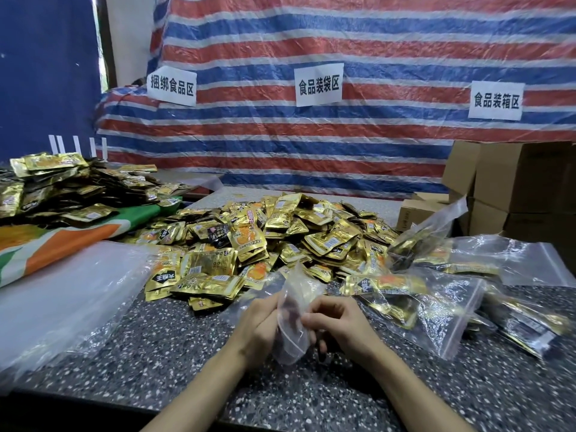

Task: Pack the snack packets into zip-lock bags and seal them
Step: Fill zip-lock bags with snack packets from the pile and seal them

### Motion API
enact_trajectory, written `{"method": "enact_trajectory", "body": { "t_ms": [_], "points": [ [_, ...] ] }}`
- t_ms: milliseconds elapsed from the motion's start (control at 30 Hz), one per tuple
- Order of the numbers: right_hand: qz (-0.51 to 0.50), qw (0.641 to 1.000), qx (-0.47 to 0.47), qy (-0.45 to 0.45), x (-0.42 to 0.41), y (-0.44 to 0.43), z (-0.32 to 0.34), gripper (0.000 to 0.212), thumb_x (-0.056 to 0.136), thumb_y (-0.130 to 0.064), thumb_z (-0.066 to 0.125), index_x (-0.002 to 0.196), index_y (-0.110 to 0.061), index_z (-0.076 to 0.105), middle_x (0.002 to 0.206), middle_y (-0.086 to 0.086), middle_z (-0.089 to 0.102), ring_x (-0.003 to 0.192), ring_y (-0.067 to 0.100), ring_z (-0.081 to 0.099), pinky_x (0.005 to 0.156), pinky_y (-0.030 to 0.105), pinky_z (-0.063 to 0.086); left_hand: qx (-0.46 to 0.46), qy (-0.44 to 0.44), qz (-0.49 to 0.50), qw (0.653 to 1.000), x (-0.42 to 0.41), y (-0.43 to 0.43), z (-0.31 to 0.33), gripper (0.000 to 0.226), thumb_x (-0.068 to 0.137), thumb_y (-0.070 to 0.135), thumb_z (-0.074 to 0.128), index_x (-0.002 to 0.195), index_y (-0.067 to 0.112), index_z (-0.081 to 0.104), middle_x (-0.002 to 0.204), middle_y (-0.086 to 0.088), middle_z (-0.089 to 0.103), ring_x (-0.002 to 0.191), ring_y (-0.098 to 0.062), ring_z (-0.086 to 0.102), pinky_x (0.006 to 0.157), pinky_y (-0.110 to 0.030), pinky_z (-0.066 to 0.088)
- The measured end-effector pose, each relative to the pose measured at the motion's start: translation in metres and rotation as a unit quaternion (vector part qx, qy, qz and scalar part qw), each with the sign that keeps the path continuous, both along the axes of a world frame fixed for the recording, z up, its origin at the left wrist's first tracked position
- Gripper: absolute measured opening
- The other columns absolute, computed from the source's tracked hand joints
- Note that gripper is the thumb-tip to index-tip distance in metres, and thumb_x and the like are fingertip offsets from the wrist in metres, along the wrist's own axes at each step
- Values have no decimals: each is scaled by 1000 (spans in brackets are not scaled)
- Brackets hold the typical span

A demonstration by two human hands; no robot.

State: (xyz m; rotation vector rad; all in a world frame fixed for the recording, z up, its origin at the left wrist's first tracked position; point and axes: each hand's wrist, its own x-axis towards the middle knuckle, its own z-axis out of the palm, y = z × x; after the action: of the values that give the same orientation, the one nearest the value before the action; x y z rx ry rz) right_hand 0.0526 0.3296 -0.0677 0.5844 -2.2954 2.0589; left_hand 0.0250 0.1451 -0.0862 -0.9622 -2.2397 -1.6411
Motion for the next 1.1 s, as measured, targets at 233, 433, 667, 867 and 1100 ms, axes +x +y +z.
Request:
{"method": "enact_trajectory", "body": {
  "t_ms": [233, 433, 667, 867, 1100],
  "points": [
    [-11, 999, -42, 5, -1, -3, 0, 12, 78, -15, 72, 69, -9, 69, 61, 14, 64, 45, 19, 54, 46, 23, 45, 171, -99, -64, 978, 3, -4, 8, 41, 75, 49, 42, 77, 23, 73, 79, -1, 71, 76, -15, 65, 74, -29, 52],
    [-71, 996, -19, 51, -3, -3, -2, 11, 73, -16, 68, 65, -8, 64, 58, -2, 60, 54, 10, 54, 55, 18, 43, 167, -198, -98, 961, 7, -17, 22, 45, 77, 32, 39, 86, 8, 75, 86, -21, 71, 75, -28, 66, 71, -33, 55],
    [25, 997, -67, 29, 6, -5, 3, 8, 84, -10, 67, 77, -8, 64, 61, 16, 64, 48, 25, 65, 43, 26, 50, 48, -112, 114, 986, 26, -28, 43, 23, 91, 14, 67, 68, 12, 70, 69, -6, 69, 56, -13, 59, 51, -22, 49],
    [-66, 990, -113, 59, 0, -1, 1, 19, 82, -29, 72, 83, -11, 66, 79, 19, 70, 59, 29, 66, 50, 29, 54, 83, -155, 187, 966, 25, -60, 57, 38, 92, 15, 65, 54, 13, 62, 53, 1, 57, 47, -8, 48, 45, -21, 38],
    [-262, 877, 399, 55, -30, -3, -8, 68, 86, -40, 66, 145, -22, 37, 135, -2, 43, 127, 14, 39, 112, 37, 36, 43, -225, 133, 964, 37, -67, 61, 32, 90, 25, 71, 63, 9, 68, 63, -3, 64, 51, -13, 55, 45, -20, 43]
  ]
}}
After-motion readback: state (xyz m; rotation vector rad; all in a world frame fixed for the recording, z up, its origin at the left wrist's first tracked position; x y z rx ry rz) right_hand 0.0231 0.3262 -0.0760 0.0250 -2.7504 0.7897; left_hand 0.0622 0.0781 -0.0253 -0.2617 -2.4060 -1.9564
